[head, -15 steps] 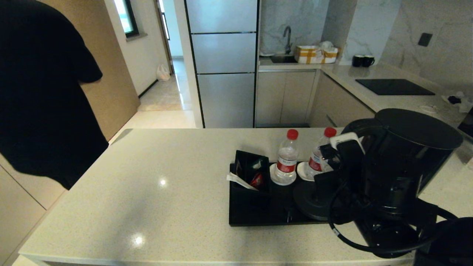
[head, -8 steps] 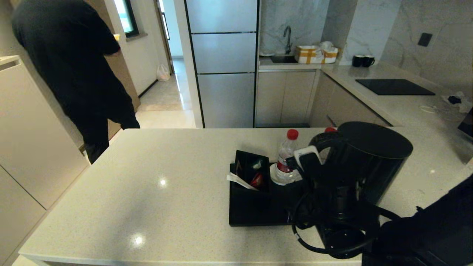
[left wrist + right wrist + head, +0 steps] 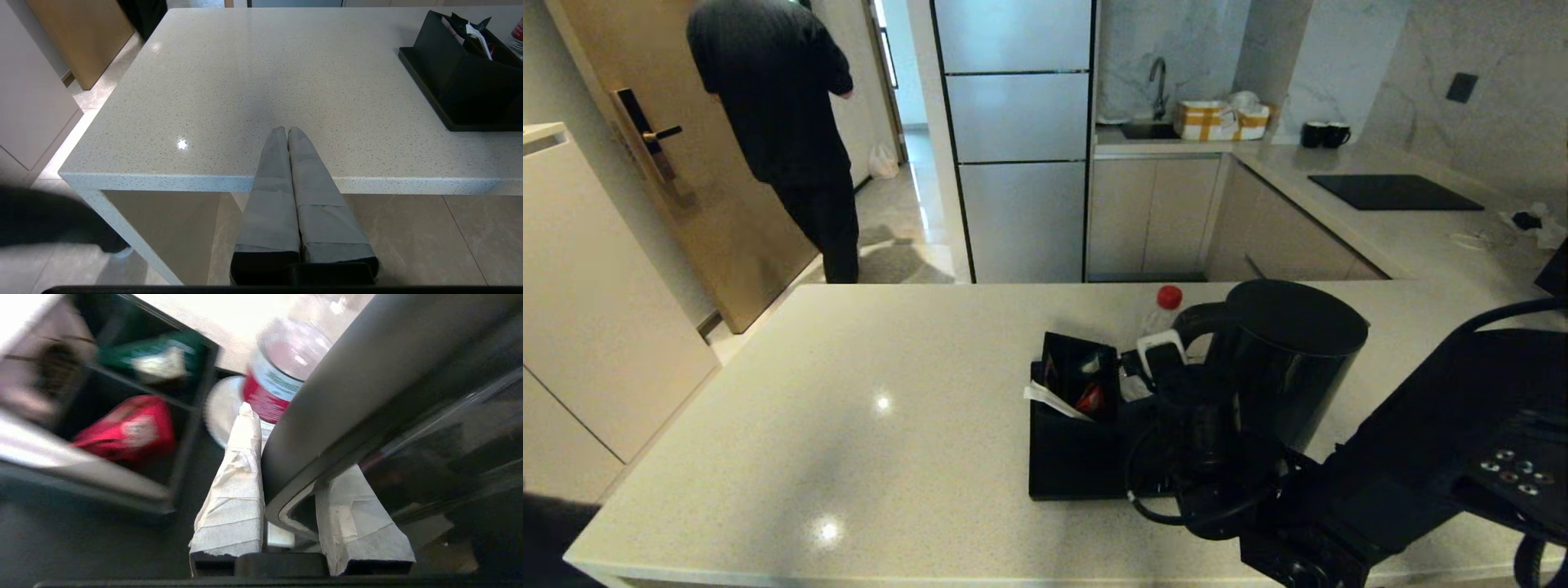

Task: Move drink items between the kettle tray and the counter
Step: Return the kettle to its original position

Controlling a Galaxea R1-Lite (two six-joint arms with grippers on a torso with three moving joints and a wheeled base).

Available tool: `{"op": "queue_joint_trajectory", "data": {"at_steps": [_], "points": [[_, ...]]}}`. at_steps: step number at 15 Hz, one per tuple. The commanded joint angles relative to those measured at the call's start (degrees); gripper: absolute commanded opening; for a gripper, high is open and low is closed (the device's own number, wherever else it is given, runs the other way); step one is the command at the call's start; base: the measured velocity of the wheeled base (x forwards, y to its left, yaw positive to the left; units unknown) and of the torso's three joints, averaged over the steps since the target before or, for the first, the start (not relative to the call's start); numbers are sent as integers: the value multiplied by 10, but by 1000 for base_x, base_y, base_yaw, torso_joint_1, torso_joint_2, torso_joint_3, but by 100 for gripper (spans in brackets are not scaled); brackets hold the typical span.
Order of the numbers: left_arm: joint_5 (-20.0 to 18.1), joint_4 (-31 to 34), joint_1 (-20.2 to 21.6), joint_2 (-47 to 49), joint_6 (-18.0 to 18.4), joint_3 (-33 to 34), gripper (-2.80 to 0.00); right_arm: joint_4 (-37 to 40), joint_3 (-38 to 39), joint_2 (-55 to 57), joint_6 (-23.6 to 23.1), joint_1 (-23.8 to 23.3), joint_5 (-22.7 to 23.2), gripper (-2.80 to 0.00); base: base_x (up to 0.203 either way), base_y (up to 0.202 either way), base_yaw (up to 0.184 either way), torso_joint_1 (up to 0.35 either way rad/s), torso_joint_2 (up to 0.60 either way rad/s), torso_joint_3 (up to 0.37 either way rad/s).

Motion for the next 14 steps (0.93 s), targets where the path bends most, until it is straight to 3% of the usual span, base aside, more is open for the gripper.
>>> {"op": "queue_joint_trajectory", "data": {"at_steps": [1, 9, 14], "points": [[0, 0, 0, 0, 0, 0, -280, -6, 5, 9, 0, -14, 3, -280, 0, 0, 0, 0, 0, 0], [0, 0, 0, 0, 0, 0, -280, -33, 7, 15, -6, -19, 3, -280, 0, 0, 0, 0, 0, 0], [0, 0, 0, 0, 0, 0, -280, -31, -4, 11, -11, 8, 4, -280, 0, 0, 0, 0, 0, 0]]}}
